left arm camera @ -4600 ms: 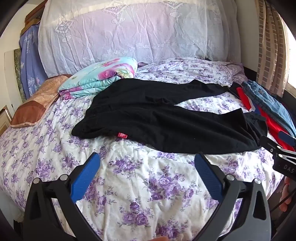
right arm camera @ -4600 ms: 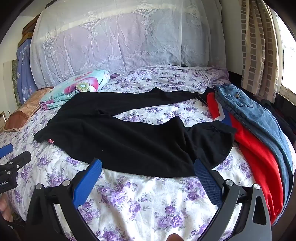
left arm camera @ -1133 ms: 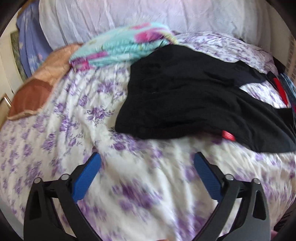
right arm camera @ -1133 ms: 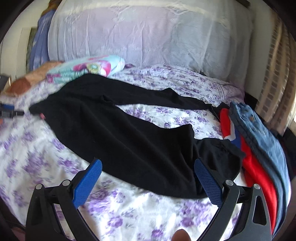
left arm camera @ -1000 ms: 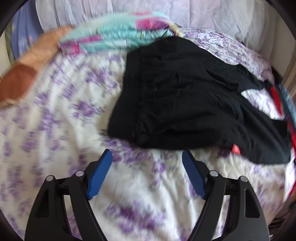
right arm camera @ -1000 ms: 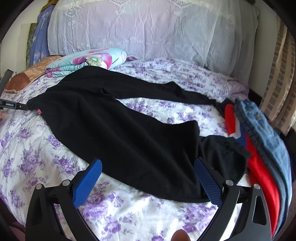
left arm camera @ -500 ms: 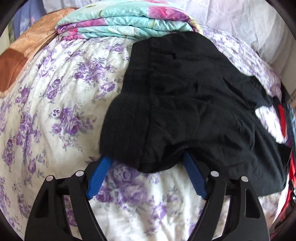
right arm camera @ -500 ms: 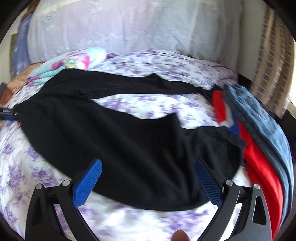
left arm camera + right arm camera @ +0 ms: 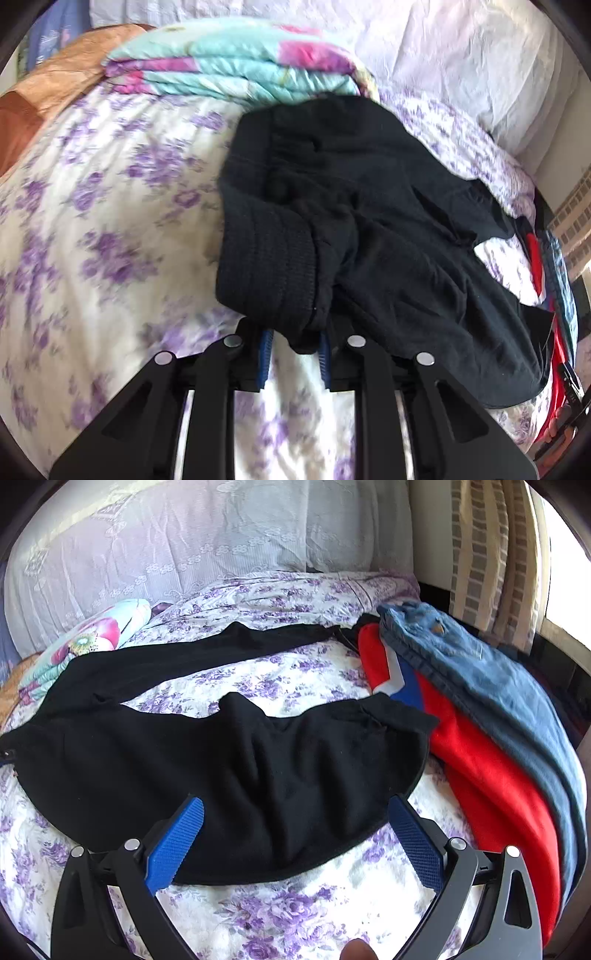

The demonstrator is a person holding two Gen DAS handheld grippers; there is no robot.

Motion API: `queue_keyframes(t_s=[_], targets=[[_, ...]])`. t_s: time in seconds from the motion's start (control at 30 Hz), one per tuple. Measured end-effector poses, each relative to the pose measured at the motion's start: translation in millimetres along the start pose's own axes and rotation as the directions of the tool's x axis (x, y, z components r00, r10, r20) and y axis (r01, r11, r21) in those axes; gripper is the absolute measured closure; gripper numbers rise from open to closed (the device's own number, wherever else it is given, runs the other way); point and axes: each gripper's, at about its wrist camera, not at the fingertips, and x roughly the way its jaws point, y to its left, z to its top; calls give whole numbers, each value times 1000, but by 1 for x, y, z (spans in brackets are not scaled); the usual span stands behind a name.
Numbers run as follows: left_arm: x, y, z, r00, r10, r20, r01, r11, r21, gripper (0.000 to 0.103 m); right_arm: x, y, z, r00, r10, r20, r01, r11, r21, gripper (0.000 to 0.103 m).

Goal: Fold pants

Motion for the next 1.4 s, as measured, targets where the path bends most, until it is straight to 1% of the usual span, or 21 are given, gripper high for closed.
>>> queue_keyframes(t_s=[0.1,0.2,0.3,0.4,0.5,0.63,0.7,0.73,0.77,0.8,1.0,1.03,1.07,1.1,1.13,1.17,1.2,1.23,1.27,1.33,1.4], targets=[[-28,16,-9,997,-47,58,52,996,-70,85,-4,-2,2,1000,-12,12,12,1000,-13,3],[-65,26,-22,989,-47,143,59,994,-87,96,-7,-14,4,999,-38,15,38,999,7,3],[-97,36,-37,979,-48,199,69,992,-102,97,-3,-35,4,999,-53,-6,53,997,59,3],[-120,50,-52,972,12,235,22,989,-143,103,7,-53,3,997,-63,-39,67,992,108,3],[-148,70,-66,948,147,283,-95,977,-188,103,23,-67,6,996,-56,-68,66,986,152,3],[-144,90,-72,974,111,197,-66,973,-222,103,57,-88,19,987,-110,-116,132,969,209,3],[-133,78,-72,985,104,137,-77,978,-192,84,74,-93,25,986,-85,-146,119,963,241,3],[-129,73,-73,988,98,123,-75,981,-178,50,79,-93,28,987,-66,-147,101,962,252,3],[-121,65,-70,990,88,110,-69,985,-160,25,84,-92,29,987,-59,-151,97,962,254,3],[-114,58,-67,990,89,108,-72,986,-152,23,91,-88,31,985,-62,-160,100,964,245,3],[-65,39,-35,998,16,60,-8,991,-135,23,111,-80,31,979,-64,-193,109,967,232,3],[-53,38,-26,999,-21,42,27,989,-149,30,114,-81,32,979,-61,-196,108,965,239,3],[-45,38,-21,999,-32,25,36,987,-159,53,115,-82,32,979,-58,-194,106,964,244,3],[-37,35,-17,999,-54,8,54,986,-157,73,116,-84,31,981,-51,-189,99,962,253,8],[-30,34,-15,995,-96,-13,93,984,-155,92,116,-86,31,981,-49,-186,97,962,256,27],[-25,33,-15,993,-117,-21,112,980,-167,93,116,-87,31,982,-49,-182,94,963,253,38],[-26,32,-17,995,-104,-7,101,982,-162,93,115,-88,32,982,-51,-179,95,964,247,70],[-29,30,-19,996,-87,17,89,985,-145,93,112,-92,31,985,-35,-171,79,963,257,94],[-35,30,-21,996,-83,41,88,985,-147,94,109,-97,31,987,1,-161,45,959,281,100],[-56,37,-26,989,-106,103,123,977,-173,94,98,-107,29,989,64,-134,-15,942,336,100],[-77,41,-31,979,-140,146,166,969,-182,94,84,-110,28,992,42,-119,-2,948,319,100]])
